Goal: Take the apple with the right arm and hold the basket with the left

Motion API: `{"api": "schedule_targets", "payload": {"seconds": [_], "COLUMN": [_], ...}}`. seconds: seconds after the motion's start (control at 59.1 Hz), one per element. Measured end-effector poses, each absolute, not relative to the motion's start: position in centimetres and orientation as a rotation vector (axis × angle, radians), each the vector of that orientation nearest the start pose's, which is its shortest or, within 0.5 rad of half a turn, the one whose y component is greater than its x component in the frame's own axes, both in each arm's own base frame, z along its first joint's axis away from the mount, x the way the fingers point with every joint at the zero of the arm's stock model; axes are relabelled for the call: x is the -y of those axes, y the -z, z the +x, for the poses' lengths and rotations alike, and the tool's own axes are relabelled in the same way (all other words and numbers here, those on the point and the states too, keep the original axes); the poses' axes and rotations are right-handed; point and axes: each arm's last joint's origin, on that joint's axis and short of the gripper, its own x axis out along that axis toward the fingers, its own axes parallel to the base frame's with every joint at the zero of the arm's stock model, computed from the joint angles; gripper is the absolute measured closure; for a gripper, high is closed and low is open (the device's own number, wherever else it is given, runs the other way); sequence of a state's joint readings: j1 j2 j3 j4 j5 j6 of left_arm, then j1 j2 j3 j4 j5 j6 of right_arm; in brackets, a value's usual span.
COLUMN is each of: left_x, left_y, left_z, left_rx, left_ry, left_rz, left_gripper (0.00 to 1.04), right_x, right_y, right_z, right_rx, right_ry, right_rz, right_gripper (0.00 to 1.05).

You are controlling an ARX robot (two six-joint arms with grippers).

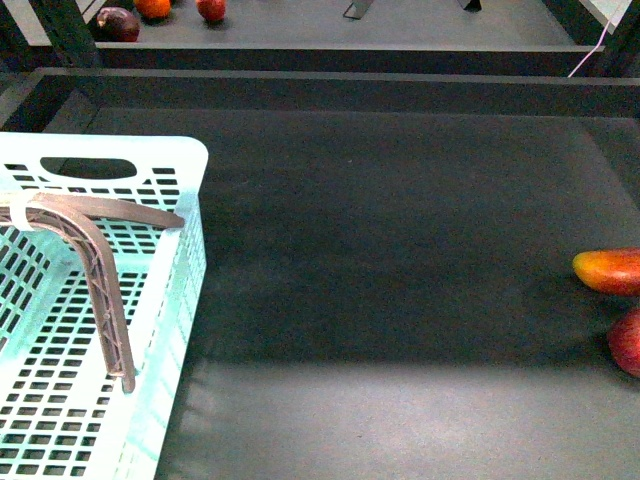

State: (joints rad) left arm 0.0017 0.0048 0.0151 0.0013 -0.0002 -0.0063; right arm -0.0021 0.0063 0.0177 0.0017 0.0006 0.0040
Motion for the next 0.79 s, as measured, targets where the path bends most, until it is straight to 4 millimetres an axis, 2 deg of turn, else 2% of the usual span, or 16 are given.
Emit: {"api": "schedule_targets", "payload": {"seconds": [0.575,0.66,0.693,0.795], "left_x": [0.0,-0.1,-0.23,-0.69], "left_y": [-16.79,-16.76,-16.71,-17.33], "left_z": [9.72,9.76,9.79,10.09], "left_rx": [0.002,-0.256,-0.373,-0.451], "left_ry": [0.006,0.077,0.077,0.06], "left_rz": [-0.017,-0.176,-0.299,-0.557], "left_gripper": [0.07,0.07,0.07,0.07], "right_x": [0.02,0.02,0.02,0.02], "right_y": [-16.92,-16.92,-16.93,-16.93], "right_z": [9.7,9.7,9.7,9.7], "right_rx": [0.013,0.013,0.014,0.014], "right_ry": [0.003,0.003,0.001,0.002], "right_rz": [0.004,0.004,0.004,0.004], "right_gripper": [0.09,0.09,0.09,0.09]}}
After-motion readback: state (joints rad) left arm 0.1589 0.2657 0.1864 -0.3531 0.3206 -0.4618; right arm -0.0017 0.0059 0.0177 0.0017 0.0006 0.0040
